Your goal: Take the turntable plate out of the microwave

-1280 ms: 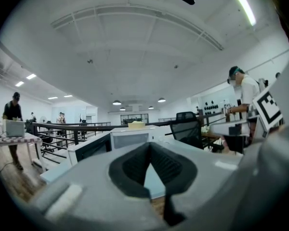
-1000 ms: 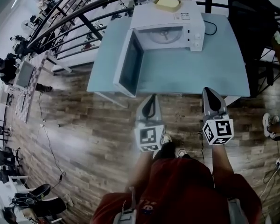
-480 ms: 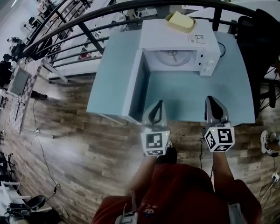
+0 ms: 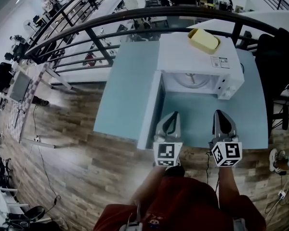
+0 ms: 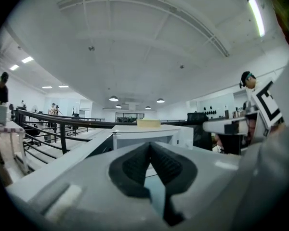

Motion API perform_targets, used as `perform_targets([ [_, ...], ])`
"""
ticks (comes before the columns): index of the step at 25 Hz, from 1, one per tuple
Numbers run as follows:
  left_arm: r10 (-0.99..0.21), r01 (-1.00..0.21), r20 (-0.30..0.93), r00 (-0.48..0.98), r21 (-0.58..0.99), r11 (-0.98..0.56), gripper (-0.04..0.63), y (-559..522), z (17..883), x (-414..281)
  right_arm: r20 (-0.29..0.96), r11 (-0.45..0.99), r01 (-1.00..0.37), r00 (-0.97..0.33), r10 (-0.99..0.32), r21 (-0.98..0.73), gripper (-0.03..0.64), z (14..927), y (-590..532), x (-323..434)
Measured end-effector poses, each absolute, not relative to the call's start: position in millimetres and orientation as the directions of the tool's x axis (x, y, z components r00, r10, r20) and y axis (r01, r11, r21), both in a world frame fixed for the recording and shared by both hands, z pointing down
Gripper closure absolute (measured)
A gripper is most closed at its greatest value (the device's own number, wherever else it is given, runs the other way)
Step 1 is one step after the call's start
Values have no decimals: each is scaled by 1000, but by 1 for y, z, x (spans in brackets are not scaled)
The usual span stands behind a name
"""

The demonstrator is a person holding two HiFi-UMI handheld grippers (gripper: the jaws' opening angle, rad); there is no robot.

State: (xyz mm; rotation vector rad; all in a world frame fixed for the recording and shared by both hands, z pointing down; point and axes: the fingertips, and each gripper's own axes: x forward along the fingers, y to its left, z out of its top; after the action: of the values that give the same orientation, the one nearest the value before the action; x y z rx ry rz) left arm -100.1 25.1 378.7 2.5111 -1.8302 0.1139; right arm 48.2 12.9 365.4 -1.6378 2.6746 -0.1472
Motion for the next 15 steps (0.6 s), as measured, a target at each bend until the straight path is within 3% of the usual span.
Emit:
perform_targets([
  [15, -914, -917, 88, 396, -11, -399, 597, -37, 398, -104, 45, 381, -921, -386, -922, -82, 616, 376, -34, 40],
])
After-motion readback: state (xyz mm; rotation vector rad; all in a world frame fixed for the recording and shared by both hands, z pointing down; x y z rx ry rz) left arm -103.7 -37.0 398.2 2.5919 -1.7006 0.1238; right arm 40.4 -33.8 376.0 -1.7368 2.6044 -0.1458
